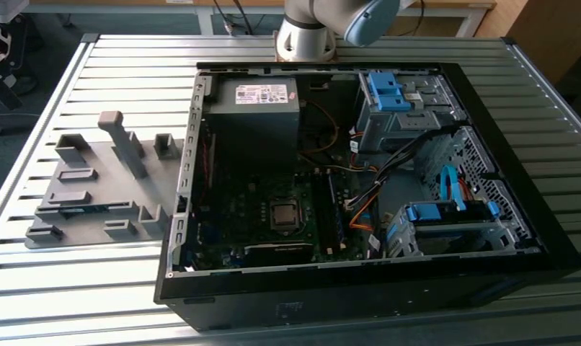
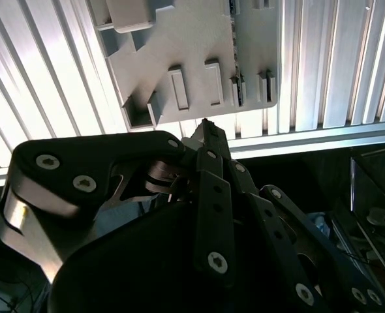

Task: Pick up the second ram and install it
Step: 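Pick up the second ram and move it above second insertion slot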

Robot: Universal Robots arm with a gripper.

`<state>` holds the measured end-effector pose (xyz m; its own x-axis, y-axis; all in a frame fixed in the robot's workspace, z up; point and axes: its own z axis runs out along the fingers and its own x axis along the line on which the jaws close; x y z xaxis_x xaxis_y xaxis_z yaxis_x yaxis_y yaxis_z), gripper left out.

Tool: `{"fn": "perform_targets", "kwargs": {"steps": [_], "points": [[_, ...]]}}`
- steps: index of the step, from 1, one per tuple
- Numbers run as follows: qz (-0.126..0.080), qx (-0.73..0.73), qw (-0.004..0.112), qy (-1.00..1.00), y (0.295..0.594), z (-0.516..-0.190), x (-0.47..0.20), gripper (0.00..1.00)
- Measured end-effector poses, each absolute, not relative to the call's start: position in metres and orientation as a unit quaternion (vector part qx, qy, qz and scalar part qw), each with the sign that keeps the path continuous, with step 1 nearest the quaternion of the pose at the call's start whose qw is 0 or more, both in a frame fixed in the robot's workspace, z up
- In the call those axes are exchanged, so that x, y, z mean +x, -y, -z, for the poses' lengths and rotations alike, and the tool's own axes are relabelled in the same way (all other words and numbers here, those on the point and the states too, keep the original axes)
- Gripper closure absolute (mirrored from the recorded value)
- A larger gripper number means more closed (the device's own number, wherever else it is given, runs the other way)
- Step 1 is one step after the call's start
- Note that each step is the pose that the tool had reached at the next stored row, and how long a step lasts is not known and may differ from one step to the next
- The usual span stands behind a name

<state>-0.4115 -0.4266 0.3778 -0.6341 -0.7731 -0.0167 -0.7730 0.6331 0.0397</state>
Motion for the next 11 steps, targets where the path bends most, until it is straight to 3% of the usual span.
{"fn": "perform_targets", "kwargs": {"steps": [11], "points": [[0.021,0.451,0.002,0.892,0.4266,-0.3778,-0.4115,0.89]]}}
